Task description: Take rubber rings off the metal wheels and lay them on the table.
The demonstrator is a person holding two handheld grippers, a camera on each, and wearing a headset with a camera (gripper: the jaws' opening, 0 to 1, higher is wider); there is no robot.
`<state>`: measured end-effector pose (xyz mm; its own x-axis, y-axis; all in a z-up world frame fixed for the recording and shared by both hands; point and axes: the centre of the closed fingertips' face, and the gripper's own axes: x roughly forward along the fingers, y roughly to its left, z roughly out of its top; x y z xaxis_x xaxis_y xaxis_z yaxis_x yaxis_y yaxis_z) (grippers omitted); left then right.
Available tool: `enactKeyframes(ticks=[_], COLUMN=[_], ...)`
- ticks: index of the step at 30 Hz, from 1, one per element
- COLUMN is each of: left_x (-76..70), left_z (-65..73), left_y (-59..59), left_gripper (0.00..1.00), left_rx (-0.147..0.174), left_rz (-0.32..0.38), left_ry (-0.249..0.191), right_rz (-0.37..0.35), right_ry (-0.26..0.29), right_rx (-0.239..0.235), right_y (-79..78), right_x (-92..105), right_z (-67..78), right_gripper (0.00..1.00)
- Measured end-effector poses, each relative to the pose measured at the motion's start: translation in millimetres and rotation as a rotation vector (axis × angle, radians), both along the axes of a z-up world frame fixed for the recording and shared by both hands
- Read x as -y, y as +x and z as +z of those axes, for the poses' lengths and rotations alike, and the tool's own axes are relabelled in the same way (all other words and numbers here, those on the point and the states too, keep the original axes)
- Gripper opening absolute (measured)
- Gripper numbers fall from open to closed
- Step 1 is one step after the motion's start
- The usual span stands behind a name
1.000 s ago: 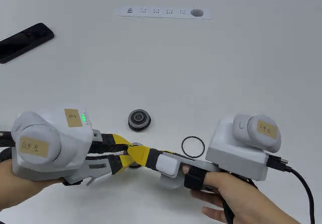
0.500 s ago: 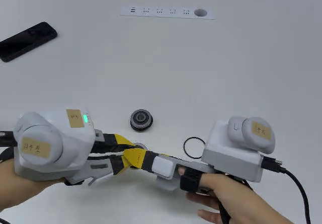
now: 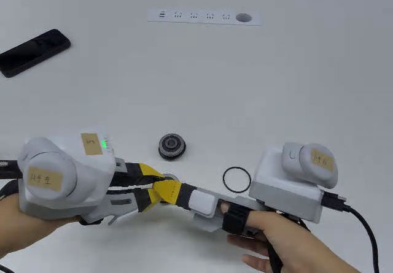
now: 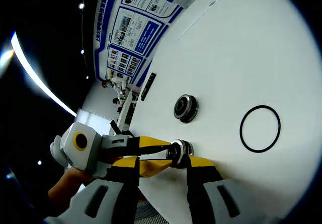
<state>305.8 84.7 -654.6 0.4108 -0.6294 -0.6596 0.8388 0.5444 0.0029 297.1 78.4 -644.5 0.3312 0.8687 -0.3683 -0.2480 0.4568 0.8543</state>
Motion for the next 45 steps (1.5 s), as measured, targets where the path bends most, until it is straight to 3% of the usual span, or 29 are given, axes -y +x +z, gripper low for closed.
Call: enactKeyframes(ticks=[4, 11, 24, 45], left_x=[0.1, 0.1, -0.4, -0.7], left_z=[0.0, 0.0, -0.3, 0.1], left_y=[0.0, 0.2, 0.8, 0.3], left_gripper=[0.12, 0.12, 0.12, 0.12], left_rx=[0.000, -0.002, -0.003, -0.002], left_rz=[0.004, 0.002, 0.004, 0.014], left_ry=[0.000, 0.004, 0.004, -0.001], right_rz=[0.014, 0.013, -0.014, -0.029], right_ry=[-0.009, -0.017, -0.071, -0.087], right_rx=[0.017, 0.019, -0.047, -0.053], right_y=[-0.3, 2.1, 9.7, 8.9], right_x=[0.6, 5.0, 12.5, 14.0], right_z=[-1.8, -5.0, -22.8, -20.7], right_gripper=[0.37, 0.24, 0.05, 0.02])
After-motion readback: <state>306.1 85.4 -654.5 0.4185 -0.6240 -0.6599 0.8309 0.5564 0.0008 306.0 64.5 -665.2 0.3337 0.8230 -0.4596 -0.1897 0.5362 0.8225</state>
